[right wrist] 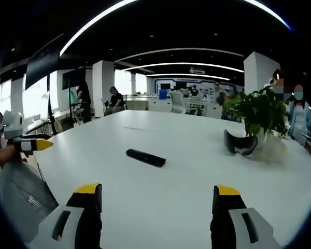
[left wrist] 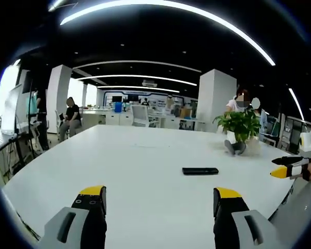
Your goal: Press the specified remote control buttons in sequence, fully releasing each button before pressing the next.
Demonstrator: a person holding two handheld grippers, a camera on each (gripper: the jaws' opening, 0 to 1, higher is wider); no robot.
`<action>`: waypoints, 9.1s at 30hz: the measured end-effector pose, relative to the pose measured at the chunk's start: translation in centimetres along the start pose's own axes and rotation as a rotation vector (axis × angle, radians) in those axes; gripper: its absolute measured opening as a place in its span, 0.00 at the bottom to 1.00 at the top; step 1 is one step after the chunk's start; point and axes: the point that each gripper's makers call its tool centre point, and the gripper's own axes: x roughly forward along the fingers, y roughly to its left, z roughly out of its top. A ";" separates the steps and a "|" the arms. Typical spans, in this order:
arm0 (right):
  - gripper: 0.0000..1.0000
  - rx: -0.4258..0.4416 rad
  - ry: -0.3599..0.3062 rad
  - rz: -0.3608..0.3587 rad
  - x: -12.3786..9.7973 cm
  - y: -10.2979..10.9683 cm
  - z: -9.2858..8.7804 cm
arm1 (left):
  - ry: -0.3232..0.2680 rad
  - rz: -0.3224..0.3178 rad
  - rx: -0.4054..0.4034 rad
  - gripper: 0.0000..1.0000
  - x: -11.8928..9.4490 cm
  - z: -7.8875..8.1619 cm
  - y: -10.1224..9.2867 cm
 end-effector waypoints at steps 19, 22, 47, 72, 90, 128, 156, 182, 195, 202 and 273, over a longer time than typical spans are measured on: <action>0.88 -0.003 0.002 0.003 0.0 0.0 -0.1 | 0.000 -0.001 0.000 0.88 0.0 0.0 0.0; 0.88 0.000 0.000 0.000 0.0 -0.1 -0.1 | 0.002 -0.001 0.000 0.88 0.0 0.0 0.0; 0.87 0.010 -0.010 -0.021 -0.1 -0.3 0.2 | -0.015 -0.006 -0.004 0.89 0.0 0.3 -0.1; 0.81 0.005 0.034 -0.055 -0.3 -1.0 -0.5 | 0.270 -0.375 0.240 0.83 2.4 -2.3 -6.9; 0.67 -0.008 0.057 -0.040 -0.5 -0.6 -0.9 | 0.382 -0.582 0.095 0.71 9.3 -2.3 -9.3; 0.62 0.026 0.053 -0.033 -0.5 -0.8 -1.0 | 0.784 -0.863 0.732 0.72 20.2 -6.6 -10.8; 0.57 0.065 0.094 0.002 -0.2 -0.3 -1.8 | 0.800 -0.930 0.805 0.43 25.5 -6.5 -13.7; 0.51 0.071 0.100 0.023 -0.2 0.0 -1.9 | 0.754 -1.015 0.962 0.23 22.3 -8.2 -12.3; 0.51 0.073 0.089 0.045 -0.1 0.4 -1.6 | 0.776 -1.030 0.969 0.23 19.5 -9.1 -12.6; 0.49 0.059 0.089 0.057 -0.1 0.7 -1.6 | 0.757 -1.032 0.981 0.24 18.1 -9.5 -12.8; 0.44 0.061 0.145 0.118 0.2 1.8 -2.7 | 0.786 -1.053 1.008 0.24 10.5 -11.8 -13.3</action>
